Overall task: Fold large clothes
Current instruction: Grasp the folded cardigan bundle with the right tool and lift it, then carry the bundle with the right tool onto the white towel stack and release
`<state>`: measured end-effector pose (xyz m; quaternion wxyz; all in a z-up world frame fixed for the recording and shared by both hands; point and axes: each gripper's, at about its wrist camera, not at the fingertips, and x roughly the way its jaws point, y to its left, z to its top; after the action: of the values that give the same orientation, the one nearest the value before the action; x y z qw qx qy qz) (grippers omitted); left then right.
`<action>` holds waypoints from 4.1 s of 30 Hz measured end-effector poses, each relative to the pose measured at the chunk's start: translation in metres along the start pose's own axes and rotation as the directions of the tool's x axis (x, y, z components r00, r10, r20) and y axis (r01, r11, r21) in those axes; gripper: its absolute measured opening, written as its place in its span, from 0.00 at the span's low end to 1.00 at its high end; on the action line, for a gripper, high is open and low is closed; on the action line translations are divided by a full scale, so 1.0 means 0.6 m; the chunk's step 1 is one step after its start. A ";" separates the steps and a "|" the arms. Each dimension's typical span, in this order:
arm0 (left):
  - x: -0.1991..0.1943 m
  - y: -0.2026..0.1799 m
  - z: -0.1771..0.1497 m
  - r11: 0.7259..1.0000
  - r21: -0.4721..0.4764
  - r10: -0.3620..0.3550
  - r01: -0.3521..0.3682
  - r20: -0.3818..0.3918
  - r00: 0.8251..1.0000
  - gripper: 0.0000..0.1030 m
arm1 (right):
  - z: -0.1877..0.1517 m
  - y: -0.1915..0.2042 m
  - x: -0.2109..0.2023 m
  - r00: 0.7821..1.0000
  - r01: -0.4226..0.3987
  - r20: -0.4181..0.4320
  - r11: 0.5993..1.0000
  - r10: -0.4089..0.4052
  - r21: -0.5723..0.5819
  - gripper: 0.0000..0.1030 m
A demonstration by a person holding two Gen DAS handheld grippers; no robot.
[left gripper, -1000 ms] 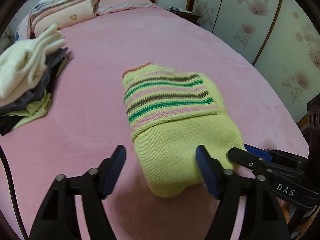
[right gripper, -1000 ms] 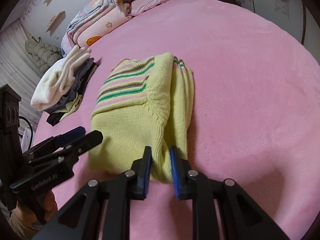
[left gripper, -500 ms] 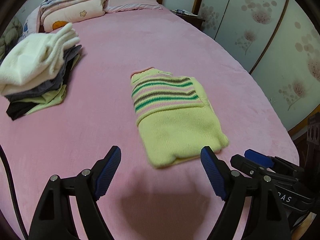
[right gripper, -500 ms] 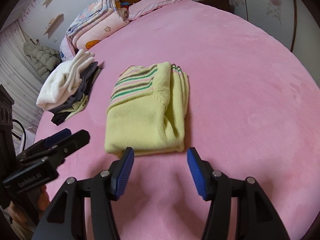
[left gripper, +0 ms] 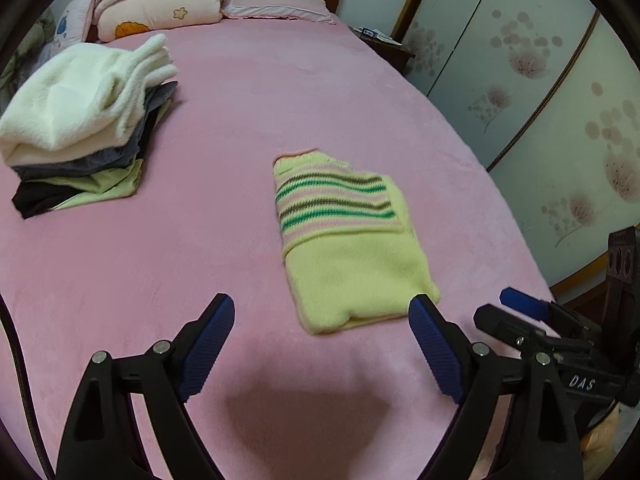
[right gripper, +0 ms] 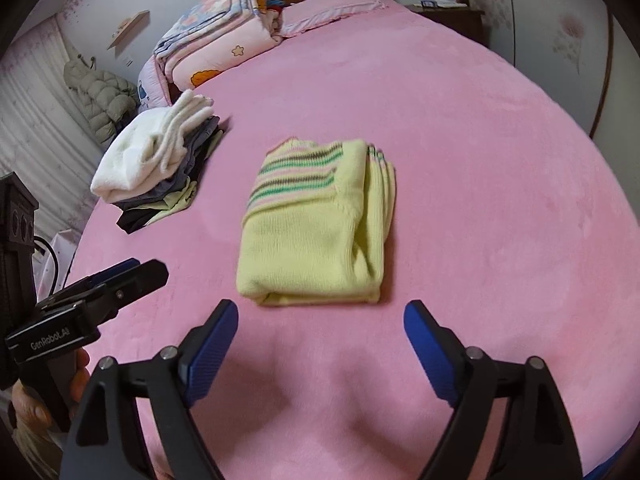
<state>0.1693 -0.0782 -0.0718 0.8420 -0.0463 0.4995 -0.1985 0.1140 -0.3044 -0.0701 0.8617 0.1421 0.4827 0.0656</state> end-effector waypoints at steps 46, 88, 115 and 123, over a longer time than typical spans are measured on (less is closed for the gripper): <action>0.329 0.052 0.073 0.960 -0.182 -0.259 0.213 -0.289 0.921 1.00 | 0.118 -0.141 0.303 0.878 -0.273 -0.287 0.894 0.382 0.356 0.98; -0.165 0.107 0.138 0.992 0.129 -0.010 0.014 -0.032 0.999 0.57 | 0.128 0.187 0.054 0.873 -0.462 -0.116 0.880 0.473 0.115 0.43; -0.008 0.608 0.535 0.973 0.096 0.213 -0.212 -0.005 0.977 0.70 | 0.472 0.538 0.493 0.816 -0.540 -0.066 0.799 0.574 0.266 0.43; 0.005 0.591 0.494 0.973 0.113 0.191 -0.200 0.085 0.978 0.84 | 0.468 0.539 0.525 0.847 -0.499 -0.084 0.839 0.526 0.217 0.56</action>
<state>0.5274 0.2103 -0.0250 0.8766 0.0468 0.4573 -0.1426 0.5261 0.0311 -0.0879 0.7592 0.3413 0.4902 0.2584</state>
